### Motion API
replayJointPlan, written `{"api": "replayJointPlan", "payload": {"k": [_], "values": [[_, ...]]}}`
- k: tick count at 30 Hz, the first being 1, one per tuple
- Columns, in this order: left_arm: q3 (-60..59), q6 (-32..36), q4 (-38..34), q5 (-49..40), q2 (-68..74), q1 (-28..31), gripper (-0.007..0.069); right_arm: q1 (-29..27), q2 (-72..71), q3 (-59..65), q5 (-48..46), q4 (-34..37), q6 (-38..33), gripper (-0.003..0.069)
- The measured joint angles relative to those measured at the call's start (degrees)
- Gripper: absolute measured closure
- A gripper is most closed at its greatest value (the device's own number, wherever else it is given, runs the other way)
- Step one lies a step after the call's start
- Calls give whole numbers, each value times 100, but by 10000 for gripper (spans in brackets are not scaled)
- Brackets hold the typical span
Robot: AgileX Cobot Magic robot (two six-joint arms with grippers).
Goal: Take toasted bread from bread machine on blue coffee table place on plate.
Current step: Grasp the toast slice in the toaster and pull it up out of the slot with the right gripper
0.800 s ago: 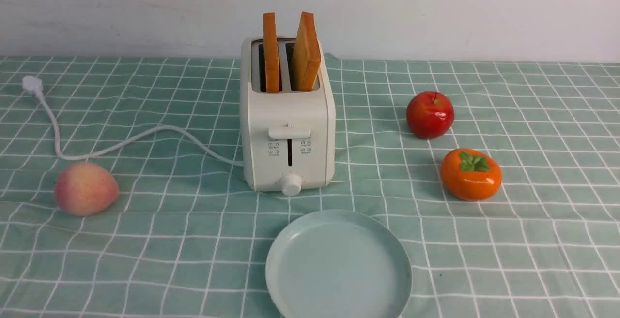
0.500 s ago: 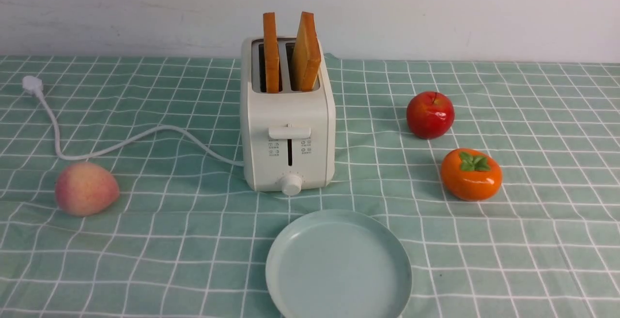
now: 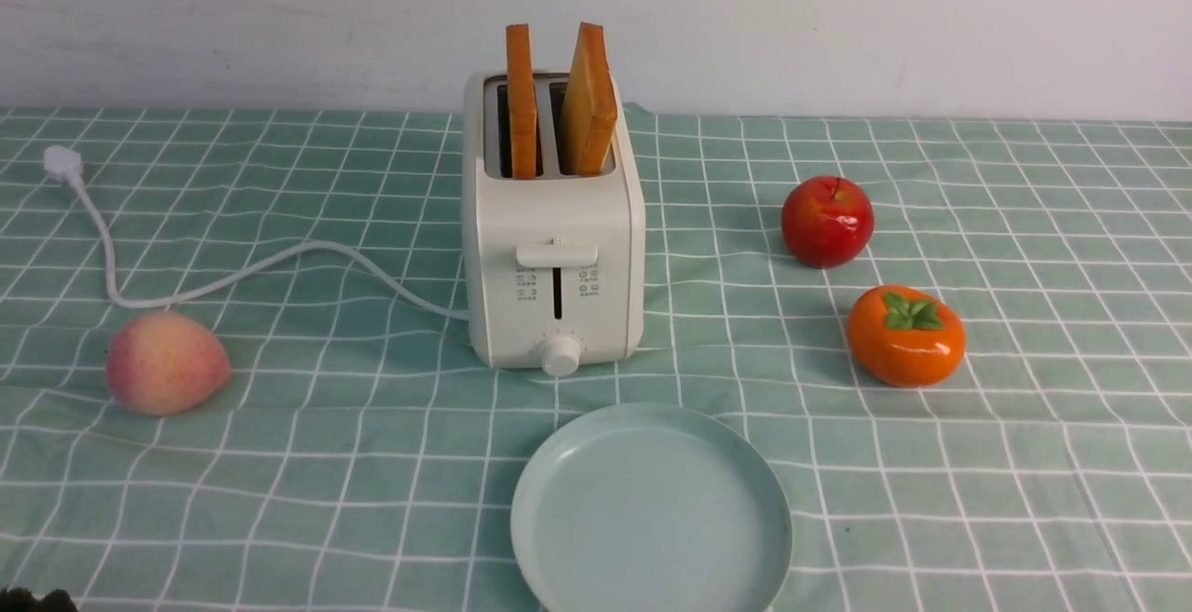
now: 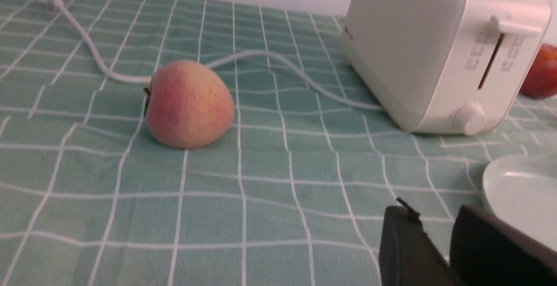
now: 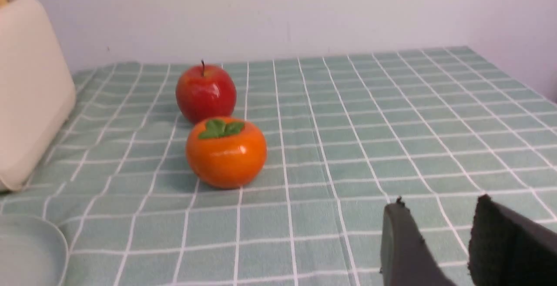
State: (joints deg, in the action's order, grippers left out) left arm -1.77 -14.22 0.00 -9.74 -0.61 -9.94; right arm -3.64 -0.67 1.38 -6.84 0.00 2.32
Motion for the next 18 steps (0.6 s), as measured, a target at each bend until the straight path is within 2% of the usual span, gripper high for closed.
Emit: {"api": "replayJointPlan", "payload": {"k": [5, 10, 12, 15, 18], "values": [[0, 27, 0, 269, 0, 0, 461, 0, 0, 0, 254, 0, 33, 419], [0, 162, 331, 269, 0, 0, 460, 0, 0, 4, 340, 82, 37, 419], [0, 168, 386, 323, 0, 0, 454, 0, 0, 4, 684, 313, 274, 419], [0, -30, 236, 662, 0, 0, 452, 0, 0, 4, 1229, 608, 673, 419], [0, -832, -438, 1947, 0, 0, 447, 0, 0, -4, 2349, 951, 1280, 419]]}}
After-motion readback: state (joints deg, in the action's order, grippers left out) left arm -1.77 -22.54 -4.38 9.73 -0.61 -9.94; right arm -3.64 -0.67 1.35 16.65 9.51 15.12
